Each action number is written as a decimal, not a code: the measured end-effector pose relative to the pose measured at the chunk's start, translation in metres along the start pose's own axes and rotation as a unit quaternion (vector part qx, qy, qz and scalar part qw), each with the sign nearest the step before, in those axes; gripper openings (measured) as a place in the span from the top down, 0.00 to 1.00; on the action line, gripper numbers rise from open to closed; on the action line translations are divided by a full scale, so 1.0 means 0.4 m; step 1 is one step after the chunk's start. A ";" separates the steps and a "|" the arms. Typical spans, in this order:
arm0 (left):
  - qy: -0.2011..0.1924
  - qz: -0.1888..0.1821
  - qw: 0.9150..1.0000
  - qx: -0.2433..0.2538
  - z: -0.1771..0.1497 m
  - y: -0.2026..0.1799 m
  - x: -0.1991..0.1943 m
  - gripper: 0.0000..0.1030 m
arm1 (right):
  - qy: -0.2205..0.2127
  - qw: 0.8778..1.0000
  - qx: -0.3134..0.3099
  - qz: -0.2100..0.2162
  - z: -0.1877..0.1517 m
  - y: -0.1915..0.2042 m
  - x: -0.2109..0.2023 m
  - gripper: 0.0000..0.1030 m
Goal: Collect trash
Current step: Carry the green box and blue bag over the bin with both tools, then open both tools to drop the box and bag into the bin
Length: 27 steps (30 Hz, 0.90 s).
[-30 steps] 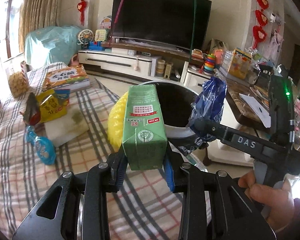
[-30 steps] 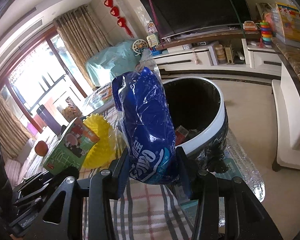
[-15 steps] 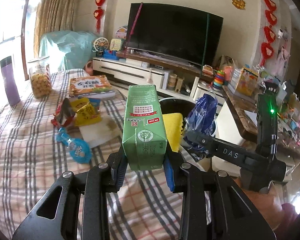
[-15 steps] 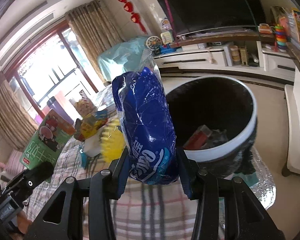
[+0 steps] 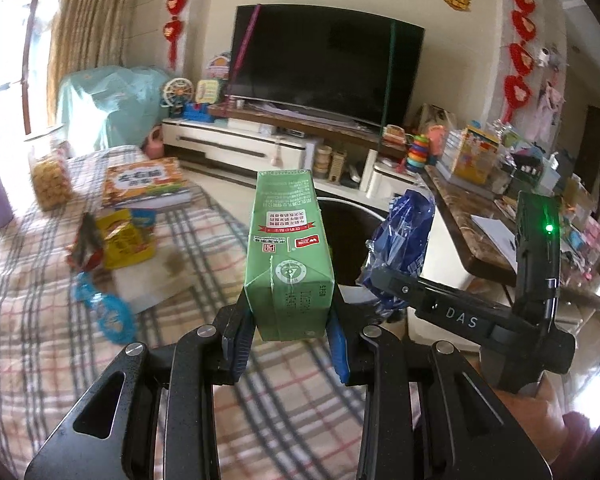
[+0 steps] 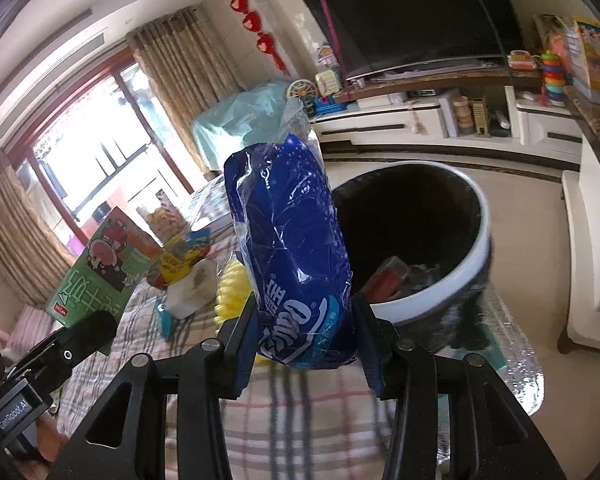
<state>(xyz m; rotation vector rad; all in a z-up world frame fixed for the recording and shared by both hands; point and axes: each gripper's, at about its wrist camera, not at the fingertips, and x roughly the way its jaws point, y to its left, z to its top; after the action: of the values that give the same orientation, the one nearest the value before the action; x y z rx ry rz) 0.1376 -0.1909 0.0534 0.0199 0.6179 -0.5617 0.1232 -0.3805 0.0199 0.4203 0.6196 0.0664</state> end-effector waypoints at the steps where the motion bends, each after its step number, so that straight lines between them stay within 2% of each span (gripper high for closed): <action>1: 0.002 -0.004 1.000 0.003 0.002 -0.013 0.011 0.70 | -0.001 1.000 0.002 -0.003 0.002 -0.007 -0.003 0.56; 16: 0.031 -0.040 0.999 0.013 0.046 -0.120 0.178 0.70 | 0.004 1.000 0.004 -0.030 0.068 -0.111 -0.012 0.56; 27: 0.049 -0.022 0.999 0.006 0.063 -0.085 0.278 0.70 | 0.029 0.999 0.001 -0.027 0.110 -0.125 0.053 0.56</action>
<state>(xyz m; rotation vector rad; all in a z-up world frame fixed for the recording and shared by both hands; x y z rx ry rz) 0.2087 -0.2792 0.0173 0.0458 0.7114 -0.6095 0.1627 -0.4383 0.0204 0.4036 0.6875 0.0263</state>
